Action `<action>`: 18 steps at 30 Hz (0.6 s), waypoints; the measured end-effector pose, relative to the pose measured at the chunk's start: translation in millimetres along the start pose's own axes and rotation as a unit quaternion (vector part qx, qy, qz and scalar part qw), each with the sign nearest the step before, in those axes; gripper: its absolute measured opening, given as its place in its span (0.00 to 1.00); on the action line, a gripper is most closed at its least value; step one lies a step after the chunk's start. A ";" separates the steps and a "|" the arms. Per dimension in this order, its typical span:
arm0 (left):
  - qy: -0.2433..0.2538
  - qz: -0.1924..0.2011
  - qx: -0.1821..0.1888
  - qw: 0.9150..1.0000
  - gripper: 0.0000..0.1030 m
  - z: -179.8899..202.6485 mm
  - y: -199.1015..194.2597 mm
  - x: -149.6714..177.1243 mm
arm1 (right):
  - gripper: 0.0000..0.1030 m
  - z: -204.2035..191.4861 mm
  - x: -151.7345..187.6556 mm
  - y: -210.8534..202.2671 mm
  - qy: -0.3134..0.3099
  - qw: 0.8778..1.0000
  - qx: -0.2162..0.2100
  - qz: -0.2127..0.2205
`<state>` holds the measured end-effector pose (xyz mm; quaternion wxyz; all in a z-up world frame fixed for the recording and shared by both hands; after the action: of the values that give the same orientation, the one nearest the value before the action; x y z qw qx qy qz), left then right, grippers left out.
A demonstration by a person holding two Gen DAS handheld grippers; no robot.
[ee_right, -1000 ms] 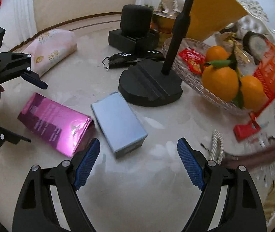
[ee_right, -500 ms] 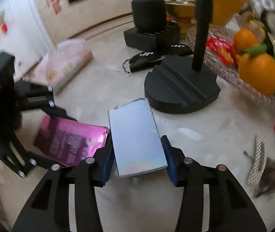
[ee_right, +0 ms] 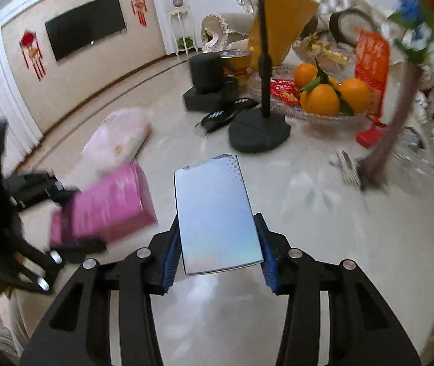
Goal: Collect trash
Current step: 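Drop the magenta box and white box into the wastebasket from both tools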
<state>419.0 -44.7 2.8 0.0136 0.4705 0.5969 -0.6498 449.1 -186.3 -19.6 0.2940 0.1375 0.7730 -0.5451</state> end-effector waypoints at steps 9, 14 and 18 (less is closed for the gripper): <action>-0.040 0.022 -0.014 0.999 0.58 116.6 -124.9 124.3 | 0.42 -82.4 187.3 -137.8 0.024 0.998 0.026 0.042; -0.058 0.012 0.007 0.998 0.58 177.5 -153.6 199.4 | 0.42 -114.8 288.4 -173.1 0.055 0.998 0.014 0.021; -0.067 -0.010 0.001 0.998 0.58 212.1 -157.1 252.4 | 0.42 -125.8 344.5 -174.7 0.082 0.996 0.019 -0.015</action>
<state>61.2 -29.5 -68.7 0.0469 0.4198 0.5985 -0.6808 45.7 -171.6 -65.4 0.2190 0.1753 0.7860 -0.5509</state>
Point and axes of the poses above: each gripper's, at about its wrist camera, not at the fingertips, and y roughly the way its jaws point, z to its right, x to its underside, the point moved 6 cm from there along y, roughly the way its jaws point, and after that the axes turned 12 degrees about y, right-handed, at the moved point
